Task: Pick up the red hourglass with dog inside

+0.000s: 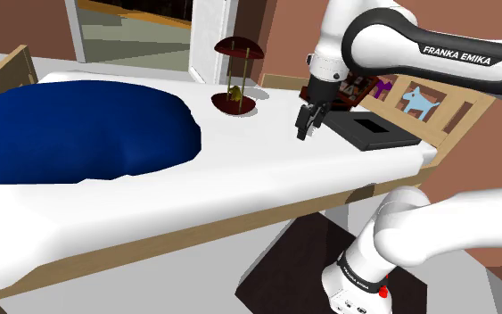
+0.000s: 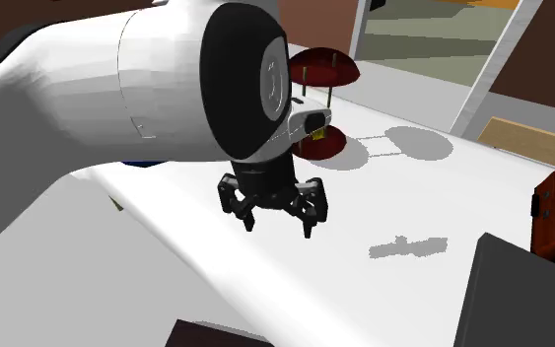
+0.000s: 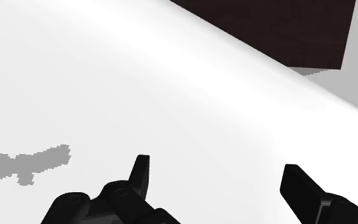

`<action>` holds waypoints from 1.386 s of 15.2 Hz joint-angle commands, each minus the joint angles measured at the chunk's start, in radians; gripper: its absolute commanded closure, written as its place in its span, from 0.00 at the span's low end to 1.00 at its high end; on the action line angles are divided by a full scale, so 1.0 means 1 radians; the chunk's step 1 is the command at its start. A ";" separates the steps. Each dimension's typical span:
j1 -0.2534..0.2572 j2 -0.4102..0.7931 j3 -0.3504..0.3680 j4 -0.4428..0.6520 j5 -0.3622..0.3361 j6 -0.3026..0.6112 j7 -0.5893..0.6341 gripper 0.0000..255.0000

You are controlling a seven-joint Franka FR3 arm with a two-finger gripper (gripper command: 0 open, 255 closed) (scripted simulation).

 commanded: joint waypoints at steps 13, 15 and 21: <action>0.220 0.189 -0.482 0.047 0.255 0.500 -0.698 0.00; 0.293 0.246 -0.576 0.096 0.352 0.532 -0.843 0.00; 0.557 0.467 -0.900 0.321 0.739 0.460 -1.308 0.00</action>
